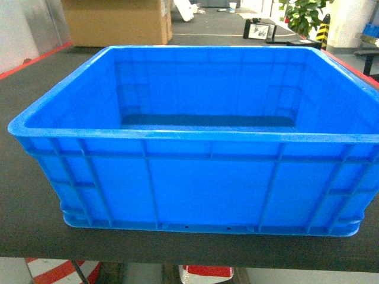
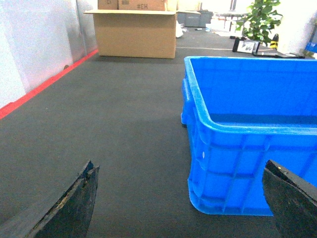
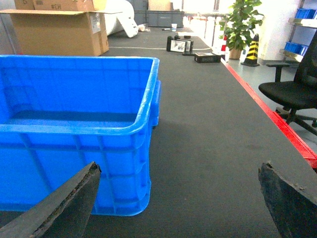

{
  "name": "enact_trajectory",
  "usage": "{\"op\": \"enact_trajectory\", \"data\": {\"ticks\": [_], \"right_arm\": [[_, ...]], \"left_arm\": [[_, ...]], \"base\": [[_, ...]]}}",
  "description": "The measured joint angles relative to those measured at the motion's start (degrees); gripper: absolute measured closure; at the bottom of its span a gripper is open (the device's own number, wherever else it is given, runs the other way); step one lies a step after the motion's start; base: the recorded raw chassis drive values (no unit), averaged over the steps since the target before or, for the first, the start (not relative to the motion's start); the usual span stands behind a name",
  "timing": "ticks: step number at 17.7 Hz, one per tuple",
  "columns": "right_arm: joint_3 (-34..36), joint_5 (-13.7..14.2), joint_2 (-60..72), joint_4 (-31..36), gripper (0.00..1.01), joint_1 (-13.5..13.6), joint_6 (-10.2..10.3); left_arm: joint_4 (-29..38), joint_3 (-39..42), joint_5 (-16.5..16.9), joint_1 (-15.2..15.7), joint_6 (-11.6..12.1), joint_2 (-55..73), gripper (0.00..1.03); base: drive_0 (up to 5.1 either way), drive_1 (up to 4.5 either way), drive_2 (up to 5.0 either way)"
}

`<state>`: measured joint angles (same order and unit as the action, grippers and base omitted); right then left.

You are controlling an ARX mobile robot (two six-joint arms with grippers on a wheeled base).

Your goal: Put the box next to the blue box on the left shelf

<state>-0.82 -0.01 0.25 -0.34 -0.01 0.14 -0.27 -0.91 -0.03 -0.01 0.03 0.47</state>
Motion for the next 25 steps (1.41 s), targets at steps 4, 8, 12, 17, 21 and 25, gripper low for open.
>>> {"op": "enact_trajectory", "data": {"ticks": [4, 8, 12, 17, 21, 25], "right_arm": [[0.0, 0.0, 0.0, 0.0, 0.03, 0.0, 0.0], [0.0, 0.0, 0.0, 0.0, 0.03, 0.0, 0.0], [0.0, 0.0, 0.0, 0.0, 0.03, 0.0, 0.0], [0.0, 0.0, 0.0, 0.0, 0.03, 0.0, 0.0], [-4.1, 24.1, 10.1, -10.1, 0.03, 11.4, 3.1], [-9.7, 34.2, 22.6, 1.2, 0.03, 11.3, 4.7]], "left_arm": [[0.0, 0.0, 0.0, 0.0, 0.0, 0.0, 0.05], [0.0, 0.0, 0.0, 0.0, 0.0, 0.0, 0.05], [0.0, 0.0, 0.0, 0.0, 0.0, 0.0, 0.05], [0.0, 0.0, 0.0, 0.0, 0.0, 0.0, 0.05], [-9.2, -3.8, -24.1, -10.1, -4.2, 10.0, 0.05], [3.8, -8.1, -28.2, -7.8, -5.6, 20.9, 0.05]], "base": [[0.0, 0.00, 0.0], [0.0, 0.00, 0.0], [0.0, 0.00, 0.0], [0.0, 0.00, 0.0], [0.0, 0.00, 0.0], [0.0, 0.00, 0.0]]}}
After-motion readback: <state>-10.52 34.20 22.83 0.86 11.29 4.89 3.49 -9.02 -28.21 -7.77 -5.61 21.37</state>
